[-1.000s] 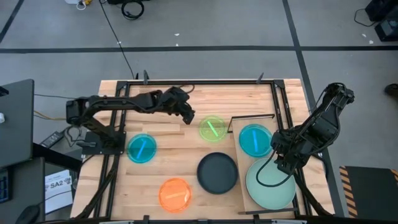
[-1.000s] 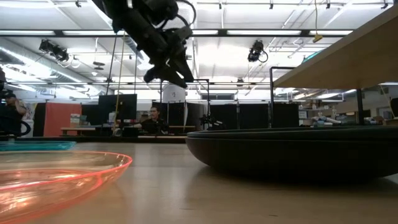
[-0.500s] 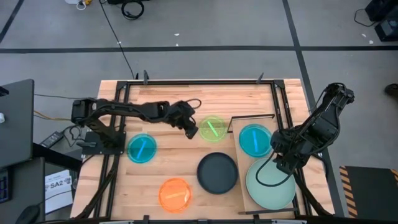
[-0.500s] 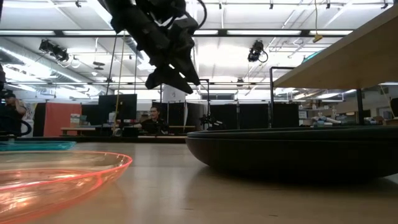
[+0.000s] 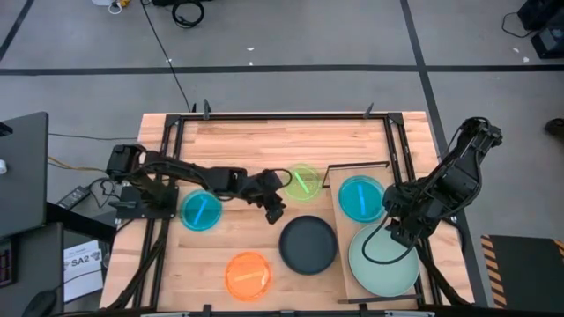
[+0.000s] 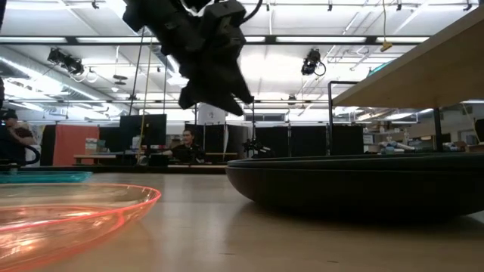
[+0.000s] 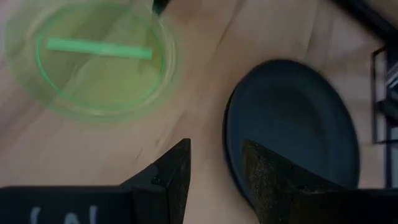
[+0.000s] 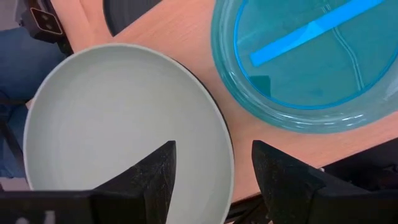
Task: Place and stack plates onto a shelf
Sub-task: Stack the black plate on top of the gray plate on the shelf
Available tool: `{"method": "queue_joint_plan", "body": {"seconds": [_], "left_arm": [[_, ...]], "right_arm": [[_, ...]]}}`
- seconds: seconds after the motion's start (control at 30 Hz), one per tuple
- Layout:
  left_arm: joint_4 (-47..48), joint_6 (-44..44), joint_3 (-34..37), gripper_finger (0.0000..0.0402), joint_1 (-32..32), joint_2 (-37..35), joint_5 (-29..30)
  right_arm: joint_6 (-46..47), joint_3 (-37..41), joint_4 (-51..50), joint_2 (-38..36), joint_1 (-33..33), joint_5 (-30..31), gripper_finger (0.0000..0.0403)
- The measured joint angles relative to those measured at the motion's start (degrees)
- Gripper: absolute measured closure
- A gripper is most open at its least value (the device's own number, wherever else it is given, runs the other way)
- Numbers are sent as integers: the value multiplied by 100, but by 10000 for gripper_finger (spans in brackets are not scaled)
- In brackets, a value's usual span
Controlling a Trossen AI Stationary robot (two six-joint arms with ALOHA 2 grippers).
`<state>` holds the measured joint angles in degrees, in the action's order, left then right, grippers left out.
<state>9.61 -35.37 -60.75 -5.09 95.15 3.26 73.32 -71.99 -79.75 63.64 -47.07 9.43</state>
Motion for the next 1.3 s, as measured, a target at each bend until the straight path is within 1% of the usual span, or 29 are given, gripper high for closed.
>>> {"method": "queue_joint_plan", "body": {"seconds": [0.03,0.1,0.17,0.23,0.27,0.33,0.4,0.47,0.53,0.57,0.63,0.7,0.9,0.97,1.3], "left_arm": [[9,1,17,253,-56,7,50],[-325,3,-8,253,-153,144,173],[-304,2,19,253,-242,212,276],[-623,6,-3,253,-305,376,320],[-595,4,10,253,-335,426,348],[-950,6,6,253,-384,611,362],[-1027,6,12,253,-411,739,363],[-1385,12,2,253,-423,940,365],[-1465,112,17,253,-423,1057,377],[-1689,168,10,253,-421,1159,384],[-1738,282,12,253,-421,1268,382],[-2013,307,3,253,-421,1409,371],[-2069,358,20,253,-421,1602,378],[-2227,464,-2,253,-421,1673,399],[-2173,502,7,253,-453,1759,397]], "right_arm": [[0,0,18,-3,0,0,187],[2,0,72,-1,0,0,187],[2,0,88,-3,0,0,187],[2,0,132,2,0,-2,187],[2,0,137,0,0,-2,187],[2,0,171,-2,-1,-2,187],[2,0,204,2,0,-2,187],[2,0,227,4,0,-2,187],[2,0,236,6,-2,-2,187],[2,0,253,11,0,-4,187],[2,0,273,23,0,-4,187],[2,0,280,36,0,-4,187],[2,0,313,78,0,-7,187],[0,0,322,88,0,-7,187],[-195,0,328,87,0,-8,187]]}}
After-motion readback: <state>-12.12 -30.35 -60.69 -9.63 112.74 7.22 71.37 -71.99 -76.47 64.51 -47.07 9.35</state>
